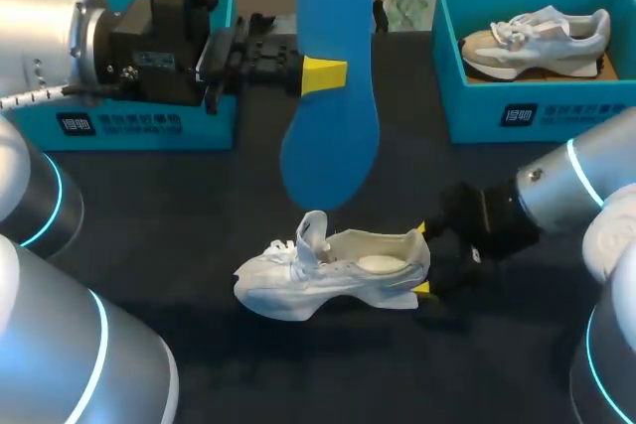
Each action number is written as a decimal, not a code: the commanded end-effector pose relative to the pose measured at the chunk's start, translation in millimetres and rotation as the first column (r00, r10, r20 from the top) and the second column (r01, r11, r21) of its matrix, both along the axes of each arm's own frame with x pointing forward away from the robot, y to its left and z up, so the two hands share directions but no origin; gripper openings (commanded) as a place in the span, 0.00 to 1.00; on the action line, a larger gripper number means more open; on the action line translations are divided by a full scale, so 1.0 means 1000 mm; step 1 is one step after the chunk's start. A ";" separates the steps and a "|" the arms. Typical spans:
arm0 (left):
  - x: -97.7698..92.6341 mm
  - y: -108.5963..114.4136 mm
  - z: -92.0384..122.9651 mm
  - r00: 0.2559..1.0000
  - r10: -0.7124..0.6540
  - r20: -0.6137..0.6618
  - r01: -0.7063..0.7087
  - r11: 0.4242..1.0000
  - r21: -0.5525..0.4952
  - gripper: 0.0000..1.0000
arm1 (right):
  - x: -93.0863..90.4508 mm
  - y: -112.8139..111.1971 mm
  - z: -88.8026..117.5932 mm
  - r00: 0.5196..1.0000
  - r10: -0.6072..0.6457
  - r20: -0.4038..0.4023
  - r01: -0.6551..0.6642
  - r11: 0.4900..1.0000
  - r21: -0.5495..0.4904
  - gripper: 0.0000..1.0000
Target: Take the shoe out of the shoebox, open the shoe tongue, remove and reinsert the insole, then place the shoe into the shoebox
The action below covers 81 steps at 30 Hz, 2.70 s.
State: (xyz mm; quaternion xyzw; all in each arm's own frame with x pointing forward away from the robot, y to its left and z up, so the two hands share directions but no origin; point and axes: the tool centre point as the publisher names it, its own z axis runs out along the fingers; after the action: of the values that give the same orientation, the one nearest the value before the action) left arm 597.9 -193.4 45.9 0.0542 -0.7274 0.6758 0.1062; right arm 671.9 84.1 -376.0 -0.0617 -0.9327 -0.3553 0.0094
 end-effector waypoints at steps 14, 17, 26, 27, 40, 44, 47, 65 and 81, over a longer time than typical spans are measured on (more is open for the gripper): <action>0.001 -0.002 -0.001 1.000 0.000 0.001 0.000 1.000 -0.002 0.00 | -0.005 0.013 0.014 0.991 -0.107 -0.079 0.044 0.824 -0.565 1.00; 0.001 -0.002 -0.001 1.000 0.000 0.001 0.000 1.000 -0.002 0.00 | -0.003 0.013 0.017 0.981 -0.177 -0.082 0.091 0.790 -0.607 1.00; 0.001 -0.002 -0.001 1.000 0.000 0.001 0.000 1.000 -0.002 0.00 | -0.009 0.011 0.022 0.955 -0.287 -0.080 0.132 0.648 -0.750 1.00; 0.001 -0.002 -0.001 1.000 0.000 0.001 0.000 1.000 -0.002 0.00 | -0.010 0.011 0.022 0.951 -0.299 -0.076 0.138 0.633 -0.762 1.00; 0.001 -0.002 -0.001 1.000 0.000 0.001 0.000 1.000 -0.002 0.00 | -0.016 0.016 0.031 0.948 -0.316 -0.040 0.169 0.604 -0.779 1.00; 0.001 -0.002 -0.001 1.000 0.000 0.001 0.000 1.000 -0.002 0.00 | -0.015 0.017 0.038 0.955 -0.297 -0.003 0.187 0.608 -0.772 1.00; 0.001 -0.002 -0.001 1.000 0.000 0.001 0.000 1.000 -0.002 0.00 | -0.013 0.015 0.039 0.955 -0.295 0.008 0.195 0.609 -0.769 1.00; 0.001 -0.002 -0.001 1.000 0.000 0.001 0.000 1.000 -0.002 0.00 | -0.004 0.024 0.050 0.961 -0.270 0.055 0.218 0.623 -0.751 1.00; 0.001 -0.002 -0.001 1.000 0.000 0.001 0.000 1.000 -0.002 0.00 | 0.029 0.058 0.041 0.977 -0.203 0.070 0.181 0.600 -0.779 1.00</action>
State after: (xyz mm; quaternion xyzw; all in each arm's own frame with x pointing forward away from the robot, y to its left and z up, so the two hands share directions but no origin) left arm 597.9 -193.4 45.9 0.0542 -0.7273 0.6758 0.1062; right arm 693.7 126.7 -322.8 -0.1628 -0.9831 0.0682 -0.0494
